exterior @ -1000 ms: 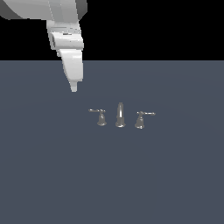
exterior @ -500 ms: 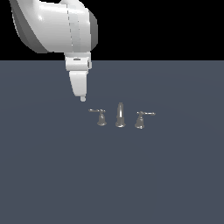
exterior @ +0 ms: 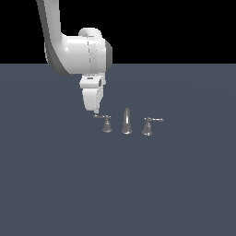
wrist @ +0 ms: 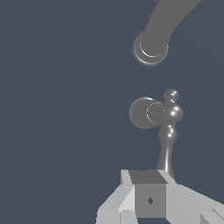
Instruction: Turn on the faucet by rotating a designated handle.
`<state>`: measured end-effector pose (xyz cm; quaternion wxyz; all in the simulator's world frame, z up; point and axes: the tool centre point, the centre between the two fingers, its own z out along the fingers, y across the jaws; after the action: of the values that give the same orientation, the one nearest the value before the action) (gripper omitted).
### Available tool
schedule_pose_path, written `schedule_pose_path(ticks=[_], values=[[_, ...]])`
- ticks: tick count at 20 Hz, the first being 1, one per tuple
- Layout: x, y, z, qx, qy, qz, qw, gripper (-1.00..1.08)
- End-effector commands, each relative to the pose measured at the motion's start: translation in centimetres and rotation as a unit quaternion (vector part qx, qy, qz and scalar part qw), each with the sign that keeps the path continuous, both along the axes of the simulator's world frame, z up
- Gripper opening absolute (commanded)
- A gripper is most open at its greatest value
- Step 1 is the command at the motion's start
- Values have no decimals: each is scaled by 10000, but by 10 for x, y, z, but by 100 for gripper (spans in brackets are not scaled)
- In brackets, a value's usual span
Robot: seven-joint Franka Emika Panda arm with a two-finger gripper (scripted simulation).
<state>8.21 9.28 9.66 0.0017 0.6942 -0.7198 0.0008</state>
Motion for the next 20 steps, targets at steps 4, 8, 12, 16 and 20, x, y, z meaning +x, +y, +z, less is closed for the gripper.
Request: schedule_pose_path(ticks=[4,8,12,16,20], values=[[16,-11,-16,7,-8,-372,9993,-100],[22,-15,-21,12,-8,-507,9987,-100],[23,-16,-22,16,-8,-533,9986,-100],[21,-14,-20,17,-8,-483,9988,-100],[21,-14,-20,17,-8,-479,9988,-100]])
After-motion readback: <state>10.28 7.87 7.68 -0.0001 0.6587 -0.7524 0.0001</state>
